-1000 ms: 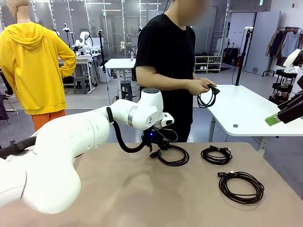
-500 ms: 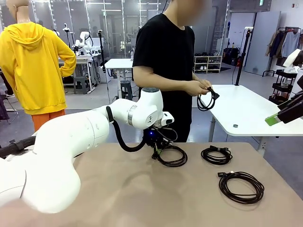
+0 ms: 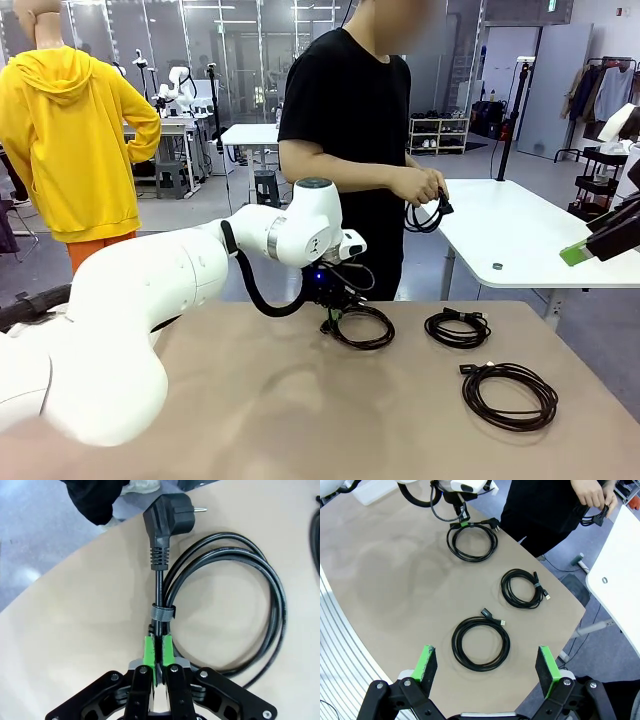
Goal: Organize and store the cables.
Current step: Place the Power Cable into the Organizing box.
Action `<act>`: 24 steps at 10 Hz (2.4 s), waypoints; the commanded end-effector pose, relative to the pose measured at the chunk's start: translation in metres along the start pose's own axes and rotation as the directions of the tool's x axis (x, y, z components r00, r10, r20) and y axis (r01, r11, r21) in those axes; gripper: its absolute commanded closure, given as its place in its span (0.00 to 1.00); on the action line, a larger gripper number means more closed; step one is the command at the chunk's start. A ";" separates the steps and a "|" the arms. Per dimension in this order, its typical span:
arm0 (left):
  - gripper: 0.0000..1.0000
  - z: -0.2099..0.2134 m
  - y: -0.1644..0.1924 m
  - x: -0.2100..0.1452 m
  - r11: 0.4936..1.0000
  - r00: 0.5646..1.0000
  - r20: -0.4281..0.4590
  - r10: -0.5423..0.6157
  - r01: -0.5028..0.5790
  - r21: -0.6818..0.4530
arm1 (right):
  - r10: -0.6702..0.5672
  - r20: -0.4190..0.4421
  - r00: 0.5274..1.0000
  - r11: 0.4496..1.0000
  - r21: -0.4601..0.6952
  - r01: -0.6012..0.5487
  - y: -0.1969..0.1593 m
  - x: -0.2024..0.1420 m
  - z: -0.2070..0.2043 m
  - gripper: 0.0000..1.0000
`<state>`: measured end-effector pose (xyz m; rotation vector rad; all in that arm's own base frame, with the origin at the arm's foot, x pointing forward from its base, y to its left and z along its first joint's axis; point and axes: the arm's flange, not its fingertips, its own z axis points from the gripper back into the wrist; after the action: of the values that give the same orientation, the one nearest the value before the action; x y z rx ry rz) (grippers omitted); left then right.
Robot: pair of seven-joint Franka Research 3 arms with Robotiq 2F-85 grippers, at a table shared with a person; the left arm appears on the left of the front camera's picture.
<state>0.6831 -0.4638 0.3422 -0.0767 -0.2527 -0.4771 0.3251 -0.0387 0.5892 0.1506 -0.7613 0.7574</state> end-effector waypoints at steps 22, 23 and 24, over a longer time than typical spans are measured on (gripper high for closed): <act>1.00 0.238 0.104 -0.321 0.990 0.991 0.011 0.136 -0.137 0.038 | 0.002 0.003 1.000 1.000 0.007 -0.002 -0.001 0.000 -0.001 0.00; 1.00 0.241 0.109 -0.330 0.982 0.983 -0.045 0.177 -0.174 0.073 | 0.002 0.003 1.000 1.000 0.007 -0.002 -0.001 0.000 -0.001 0.00; 1.00 0.249 0.120 -0.342 0.969 0.972 -0.034 0.232 -0.228 0.091 | 0.002 0.003 1.000 1.000 0.007 -0.002 -0.001 0.000 -0.001 0.00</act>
<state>0.6253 -0.3216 0.6238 -0.0163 -0.2123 -0.2984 0.3252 -0.0388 0.5894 0.1505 -0.7616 0.7571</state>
